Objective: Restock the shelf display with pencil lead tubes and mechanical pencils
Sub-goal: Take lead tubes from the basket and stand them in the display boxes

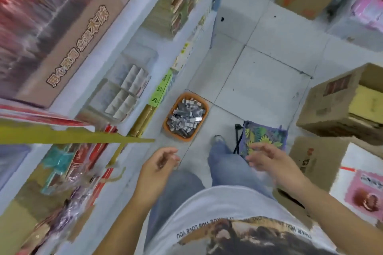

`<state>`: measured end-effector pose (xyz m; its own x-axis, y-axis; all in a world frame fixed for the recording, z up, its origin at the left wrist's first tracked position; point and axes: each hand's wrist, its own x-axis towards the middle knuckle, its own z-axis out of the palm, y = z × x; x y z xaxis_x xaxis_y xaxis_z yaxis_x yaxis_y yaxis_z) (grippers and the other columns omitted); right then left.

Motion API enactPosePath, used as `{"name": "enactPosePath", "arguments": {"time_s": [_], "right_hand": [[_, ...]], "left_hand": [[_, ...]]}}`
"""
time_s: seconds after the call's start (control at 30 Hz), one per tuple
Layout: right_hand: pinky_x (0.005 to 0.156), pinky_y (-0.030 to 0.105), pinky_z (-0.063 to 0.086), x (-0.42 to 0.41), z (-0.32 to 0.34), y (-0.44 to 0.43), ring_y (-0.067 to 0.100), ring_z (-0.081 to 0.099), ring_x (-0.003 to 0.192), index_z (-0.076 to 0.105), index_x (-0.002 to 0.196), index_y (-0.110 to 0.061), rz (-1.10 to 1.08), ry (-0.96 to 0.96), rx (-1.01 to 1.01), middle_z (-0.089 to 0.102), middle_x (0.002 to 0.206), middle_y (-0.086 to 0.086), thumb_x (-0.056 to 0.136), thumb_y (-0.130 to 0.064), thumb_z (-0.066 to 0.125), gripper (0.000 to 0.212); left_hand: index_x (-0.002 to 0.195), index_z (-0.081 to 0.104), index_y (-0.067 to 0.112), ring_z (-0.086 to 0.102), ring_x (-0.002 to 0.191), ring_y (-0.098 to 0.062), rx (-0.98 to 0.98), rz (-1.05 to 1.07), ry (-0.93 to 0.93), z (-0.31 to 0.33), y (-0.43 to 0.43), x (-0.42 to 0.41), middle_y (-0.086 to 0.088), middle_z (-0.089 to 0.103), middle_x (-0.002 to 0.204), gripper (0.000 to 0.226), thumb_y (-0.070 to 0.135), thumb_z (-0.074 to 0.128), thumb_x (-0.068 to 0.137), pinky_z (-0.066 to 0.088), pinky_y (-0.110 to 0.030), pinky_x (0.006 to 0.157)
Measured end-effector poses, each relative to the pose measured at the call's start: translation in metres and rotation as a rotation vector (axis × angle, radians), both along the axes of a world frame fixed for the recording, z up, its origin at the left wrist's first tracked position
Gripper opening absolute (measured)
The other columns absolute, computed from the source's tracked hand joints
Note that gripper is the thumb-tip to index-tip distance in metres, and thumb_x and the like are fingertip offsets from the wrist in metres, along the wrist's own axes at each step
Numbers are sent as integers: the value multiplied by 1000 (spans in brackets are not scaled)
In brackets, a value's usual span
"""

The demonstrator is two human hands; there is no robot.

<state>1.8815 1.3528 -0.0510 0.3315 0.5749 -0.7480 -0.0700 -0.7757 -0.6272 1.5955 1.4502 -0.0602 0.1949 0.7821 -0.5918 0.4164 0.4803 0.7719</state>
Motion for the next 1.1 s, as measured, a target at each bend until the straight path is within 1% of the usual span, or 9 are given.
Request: {"name": "enactPosePath", "arguments": {"time_s": [0.13, 0.3, 0.43, 0.6, 0.7, 0.83, 0.97, 1.03, 1.1], "right_hand": [[63, 20, 54, 25, 6, 92, 9, 67, 67, 66, 106, -18, 214, -4, 51, 74, 81, 0, 94, -4, 56, 21], [81, 34, 53, 8, 1, 146, 16, 69, 81, 66, 106, -25, 509, 11, 42, 74, 88, -1, 95, -12, 55, 20], [65, 18, 50, -20, -9, 159, 6, 67, 72, 65, 105, -23, 639, 16, 43, 74, 88, 0, 93, -10, 54, 21], [66, 17, 50, -25, -20, 173, 5, 67, 72, 64, 107, -21, 708, 34, 32, 73, 89, 5, 92, -7, 56, 22], [66, 18, 52, -15, -33, 195, 7, 67, 73, 64, 110, -22, 759, 27, -11, 74, 91, 3, 94, -8, 55, 22], [71, 25, 48, 0, -81, 247, 15, 64, 76, 62, 113, -17, 843, 20, -87, 71, 94, 7, 96, -9, 55, 20], [66, 24, 45, 4, -168, 319, 18, 60, 78, 59, 117, -15, 1031, -71, -79, 68, 99, 10, 97, -16, 54, 21], [59, 19, 45, -1, -218, 352, 12, 63, 74, 58, 111, -24, 1184, -149, -43, 66, 97, 4, 96, -22, 52, 17], [48, 15, 42, -8, -274, 381, 0, 61, 63, 56, 104, -28, 1304, -216, -40, 62, 92, -5, 94, -20, 51, 14]], "left_hand": [[101, 70, 25, 70, 85, -6, -6, 249, 26, 8, -8, 5, 9, 76, 91, 16, 12, 62, 98, 53, -13, 76], [101, 70, 25, 71, 80, -6, -36, 487, 40, 2, -35, 0, 8, 76, 91, 16, 13, 60, 99, 52, -14, 73], [98, 70, 36, 71, 83, -5, -65, 537, 54, -14, -49, -4, 11, 75, 92, 25, 14, 57, 98, 52, -27, 82], [91, 69, 48, 69, 84, -6, -93, 568, 37, -30, -44, 4, 15, 74, 92, 33, 17, 60, 98, 50, -18, 76], [89, 71, 46, 69, 87, -9, -96, 608, 18, -44, -30, 15, 11, 74, 94, 34, 14, 62, 96, 52, -18, 78], [97, 70, 33, 68, 93, -17, -131, 675, 28, -93, 8, 37, 5, 74, 98, 22, 13, 62, 96, 52, -26, 85], [99, 69, 32, 69, 93, -16, -234, 794, 47, -173, 57, 63, 5, 73, 101, 16, 18, 62, 95, 51, -23, 74], [100, 69, 33, 68, 92, -14, -274, 796, 60, -224, 79, 75, 3, 72, 102, 15, 21, 62, 95, 51, -24, 72], [101, 67, 32, 67, 96, -16, -303, 770, 71, -282, 99, 84, 1, 71, 106, 13, 21, 61, 95, 53, -31, 79]]}}
